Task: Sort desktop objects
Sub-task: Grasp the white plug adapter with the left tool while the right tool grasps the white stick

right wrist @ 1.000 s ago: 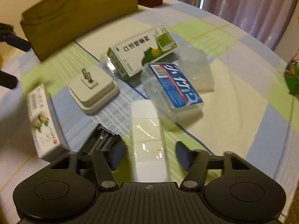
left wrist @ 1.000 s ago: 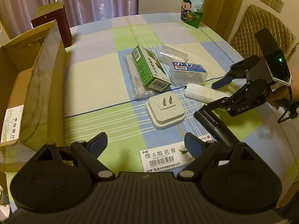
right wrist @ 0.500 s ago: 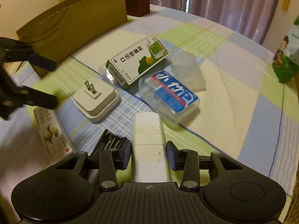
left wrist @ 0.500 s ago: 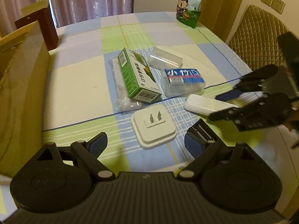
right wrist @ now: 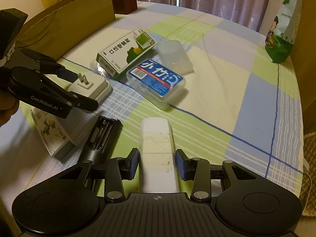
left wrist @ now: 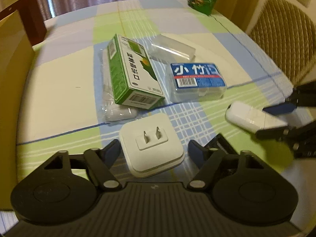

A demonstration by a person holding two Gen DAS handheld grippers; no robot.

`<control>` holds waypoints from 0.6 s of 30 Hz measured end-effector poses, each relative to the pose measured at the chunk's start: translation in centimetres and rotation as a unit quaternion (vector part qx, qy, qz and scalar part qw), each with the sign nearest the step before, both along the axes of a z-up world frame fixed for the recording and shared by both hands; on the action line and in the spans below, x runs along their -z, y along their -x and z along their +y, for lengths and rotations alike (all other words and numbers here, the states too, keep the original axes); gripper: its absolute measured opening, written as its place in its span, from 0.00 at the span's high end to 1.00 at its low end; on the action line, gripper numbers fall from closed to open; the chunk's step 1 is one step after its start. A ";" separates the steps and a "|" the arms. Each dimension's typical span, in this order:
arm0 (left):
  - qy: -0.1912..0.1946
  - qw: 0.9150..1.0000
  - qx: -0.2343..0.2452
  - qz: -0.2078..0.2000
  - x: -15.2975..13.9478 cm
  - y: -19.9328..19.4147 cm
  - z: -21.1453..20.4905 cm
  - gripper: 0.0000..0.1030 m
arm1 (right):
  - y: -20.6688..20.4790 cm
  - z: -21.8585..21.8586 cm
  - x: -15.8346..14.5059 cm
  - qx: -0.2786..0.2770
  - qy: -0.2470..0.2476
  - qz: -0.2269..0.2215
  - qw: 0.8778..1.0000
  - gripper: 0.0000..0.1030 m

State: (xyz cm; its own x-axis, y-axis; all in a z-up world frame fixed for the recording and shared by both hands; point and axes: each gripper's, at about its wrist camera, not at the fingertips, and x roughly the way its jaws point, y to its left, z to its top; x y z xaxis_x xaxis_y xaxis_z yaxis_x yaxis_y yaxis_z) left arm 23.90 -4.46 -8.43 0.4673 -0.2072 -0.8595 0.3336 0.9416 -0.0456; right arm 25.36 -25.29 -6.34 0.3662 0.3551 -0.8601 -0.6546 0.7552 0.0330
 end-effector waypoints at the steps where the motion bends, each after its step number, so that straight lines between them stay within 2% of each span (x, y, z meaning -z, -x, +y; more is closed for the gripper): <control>1: -0.004 1.000 0.009 -0.001 0.0 0.0 0.2 0.35 | 0.1 -0.2 0.0 0.002 0.001 0.001 1.000 0.62; 7: -0.026 0.998 0.051 -0.003 -0.1 0.1 1.5 0.35 | 0.1 -0.4 0.4 0.006 0.004 0.001 1.000 0.62; 18: -0.022 0.999 0.020 0.013 0.7 -0.3 1.1 0.33 | 0.0 -0.4 1.0 0.012 0.013 0.001 1.000 0.62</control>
